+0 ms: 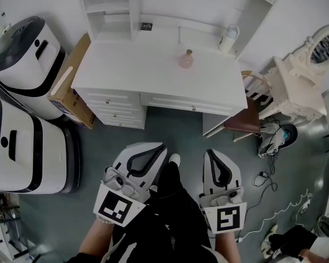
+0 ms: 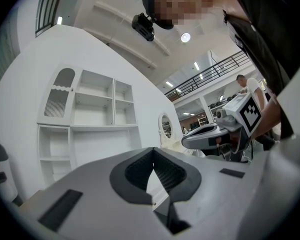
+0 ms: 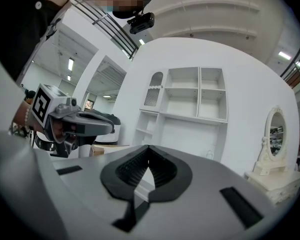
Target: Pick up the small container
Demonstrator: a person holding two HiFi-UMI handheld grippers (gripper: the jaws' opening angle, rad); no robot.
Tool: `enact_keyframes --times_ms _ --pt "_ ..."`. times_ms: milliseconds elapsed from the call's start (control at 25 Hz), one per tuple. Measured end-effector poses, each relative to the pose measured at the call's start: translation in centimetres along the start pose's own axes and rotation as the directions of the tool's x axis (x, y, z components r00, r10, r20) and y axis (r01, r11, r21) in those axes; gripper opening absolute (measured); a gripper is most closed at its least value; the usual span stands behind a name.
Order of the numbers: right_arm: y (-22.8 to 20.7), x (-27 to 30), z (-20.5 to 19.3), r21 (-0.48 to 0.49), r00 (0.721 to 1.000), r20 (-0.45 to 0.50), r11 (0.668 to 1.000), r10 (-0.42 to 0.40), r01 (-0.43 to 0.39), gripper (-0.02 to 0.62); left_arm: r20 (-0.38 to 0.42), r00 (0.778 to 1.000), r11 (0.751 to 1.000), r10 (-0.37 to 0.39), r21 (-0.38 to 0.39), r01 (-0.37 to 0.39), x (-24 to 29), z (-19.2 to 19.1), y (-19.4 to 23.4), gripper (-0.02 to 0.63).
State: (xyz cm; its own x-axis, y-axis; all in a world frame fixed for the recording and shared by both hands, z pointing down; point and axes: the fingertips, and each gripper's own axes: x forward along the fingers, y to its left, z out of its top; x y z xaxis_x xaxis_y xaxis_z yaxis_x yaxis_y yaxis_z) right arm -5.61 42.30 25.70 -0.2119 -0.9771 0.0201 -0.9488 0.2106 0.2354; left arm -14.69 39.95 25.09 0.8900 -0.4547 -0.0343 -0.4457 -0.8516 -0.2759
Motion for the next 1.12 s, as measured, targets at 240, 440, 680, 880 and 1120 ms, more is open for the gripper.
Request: enact_keyframes --times_ms 240,440,680,880,1120 --pt "-0.9 1.4 -0.9 0.006 1.000 -0.012 1.000 0.014 -0.014 0.002 -0.014 1.000 1.000 0.010 -0.008 -0.010 1.1 -0.8 0.9 0.002" --pt "-2.0 3.4 -1.5 0.009 0.999 -0.011 0.999 0.037 -0.037 0.002 -0.023 0.999 1.000 0.027 -0.008 -0.028 2.6 -1.5 2.2 0.002" --pt "-4.1 6.8 -2.0 0.009 0.997 0.000 0.997 0.073 -0.073 0.002 -0.028 0.998 0.998 0.059 -0.009 -0.059 5.6 -2.1 4.3 0.002" --pt "-6.1 9.7 -2.0 0.008 0.994 0.012 0.994 0.110 -0.111 0.002 -0.034 0.996 0.996 0.084 -0.013 -0.085 8.4 -2.3 6.1 0.002" --pt "-9.2 13.2 -2.2 0.011 0.988 0.010 0.988 0.153 -0.153 0.002 -0.043 0.993 0.994 0.109 -0.005 -0.109 12.3 -2.1 8.2 0.002"
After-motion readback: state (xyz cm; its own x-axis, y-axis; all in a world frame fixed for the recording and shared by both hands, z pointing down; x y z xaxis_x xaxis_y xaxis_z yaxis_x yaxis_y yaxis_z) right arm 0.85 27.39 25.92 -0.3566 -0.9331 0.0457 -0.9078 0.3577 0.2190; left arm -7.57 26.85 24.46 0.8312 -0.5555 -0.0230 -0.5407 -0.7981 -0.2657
